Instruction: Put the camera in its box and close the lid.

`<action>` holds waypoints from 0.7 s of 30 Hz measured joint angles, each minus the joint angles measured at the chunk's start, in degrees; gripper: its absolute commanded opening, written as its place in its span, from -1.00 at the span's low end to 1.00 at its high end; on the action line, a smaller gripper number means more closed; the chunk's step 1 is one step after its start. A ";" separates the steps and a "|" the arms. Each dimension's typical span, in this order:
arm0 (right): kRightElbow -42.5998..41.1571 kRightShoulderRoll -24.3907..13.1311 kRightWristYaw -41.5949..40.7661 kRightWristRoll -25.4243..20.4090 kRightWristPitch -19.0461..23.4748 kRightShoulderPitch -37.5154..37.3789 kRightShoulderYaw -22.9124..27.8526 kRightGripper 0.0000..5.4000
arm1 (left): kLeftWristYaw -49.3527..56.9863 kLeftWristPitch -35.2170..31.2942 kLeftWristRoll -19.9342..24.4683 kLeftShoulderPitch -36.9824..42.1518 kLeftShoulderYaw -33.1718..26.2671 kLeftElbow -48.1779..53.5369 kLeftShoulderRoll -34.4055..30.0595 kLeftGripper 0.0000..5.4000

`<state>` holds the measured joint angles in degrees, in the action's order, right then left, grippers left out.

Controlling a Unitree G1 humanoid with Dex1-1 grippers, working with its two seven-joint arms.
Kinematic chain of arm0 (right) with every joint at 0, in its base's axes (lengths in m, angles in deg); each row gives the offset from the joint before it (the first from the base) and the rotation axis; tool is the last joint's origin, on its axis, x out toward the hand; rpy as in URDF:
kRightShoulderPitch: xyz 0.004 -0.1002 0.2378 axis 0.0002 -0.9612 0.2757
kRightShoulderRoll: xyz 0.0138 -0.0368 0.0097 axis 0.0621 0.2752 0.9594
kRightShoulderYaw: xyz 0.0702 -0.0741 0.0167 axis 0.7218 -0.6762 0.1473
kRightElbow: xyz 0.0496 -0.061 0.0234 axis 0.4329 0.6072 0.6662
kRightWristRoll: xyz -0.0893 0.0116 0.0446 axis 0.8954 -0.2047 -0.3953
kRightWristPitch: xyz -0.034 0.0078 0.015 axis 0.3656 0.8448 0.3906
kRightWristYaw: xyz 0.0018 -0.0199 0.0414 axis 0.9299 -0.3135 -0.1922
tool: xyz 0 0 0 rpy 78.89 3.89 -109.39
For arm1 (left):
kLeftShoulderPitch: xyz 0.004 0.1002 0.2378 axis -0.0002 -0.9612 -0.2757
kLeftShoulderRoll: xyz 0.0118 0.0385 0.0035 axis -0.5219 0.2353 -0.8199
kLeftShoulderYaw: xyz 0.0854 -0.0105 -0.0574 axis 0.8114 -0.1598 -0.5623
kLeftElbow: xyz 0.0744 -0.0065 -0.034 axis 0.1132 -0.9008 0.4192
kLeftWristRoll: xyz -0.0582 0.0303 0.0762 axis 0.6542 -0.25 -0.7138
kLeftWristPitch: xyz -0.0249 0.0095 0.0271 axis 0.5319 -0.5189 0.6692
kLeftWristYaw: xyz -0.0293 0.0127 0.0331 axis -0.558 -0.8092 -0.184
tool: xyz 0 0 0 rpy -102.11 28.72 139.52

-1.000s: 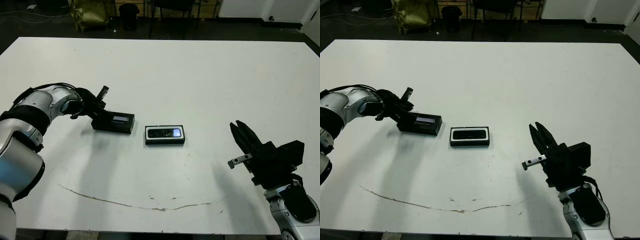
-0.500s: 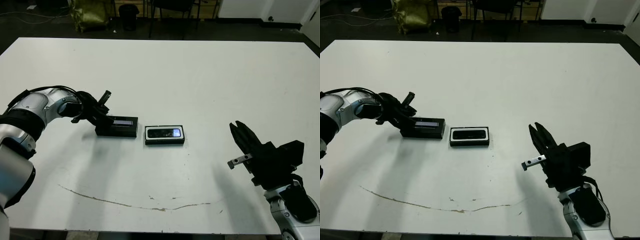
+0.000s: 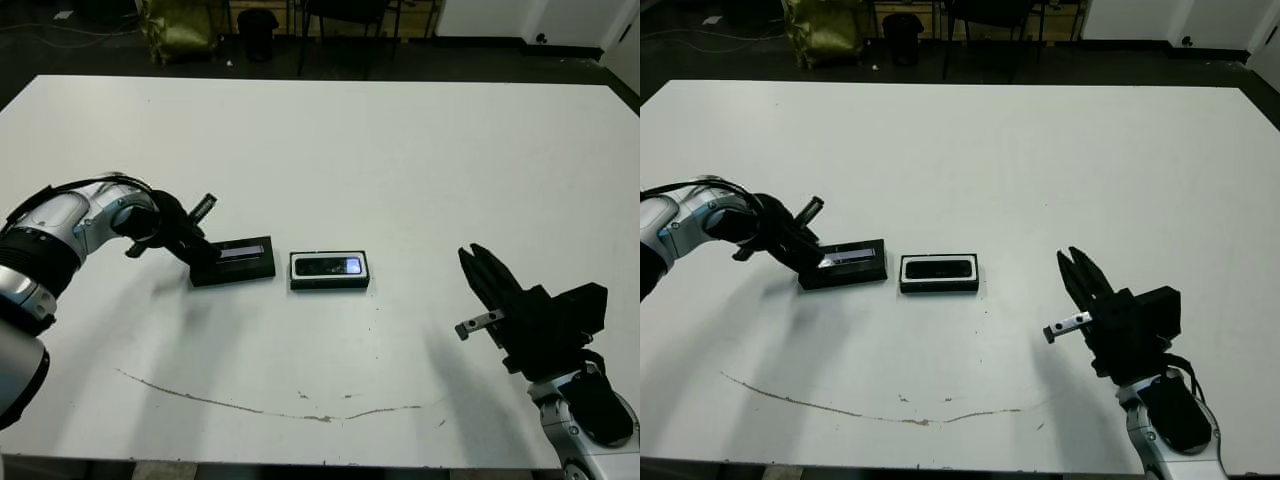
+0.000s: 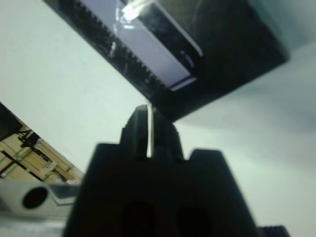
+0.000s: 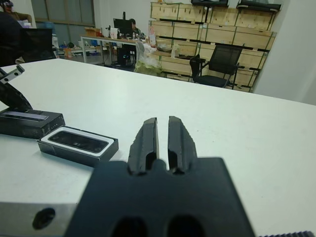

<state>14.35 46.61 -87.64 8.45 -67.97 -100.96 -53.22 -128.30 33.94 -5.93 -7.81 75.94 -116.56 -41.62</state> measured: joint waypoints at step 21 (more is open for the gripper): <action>-0.11 -0.02 0.16 0.06 -0.45 -0.61 0.00 -0.99 | -13.79 -6.93 5.91 -6.27 -3.01 17.17 -1.43 -1.00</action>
<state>14.24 46.59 -87.48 8.51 -68.42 -101.57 -53.22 -142.09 27.00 -0.03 -14.09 72.94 -99.39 -43.05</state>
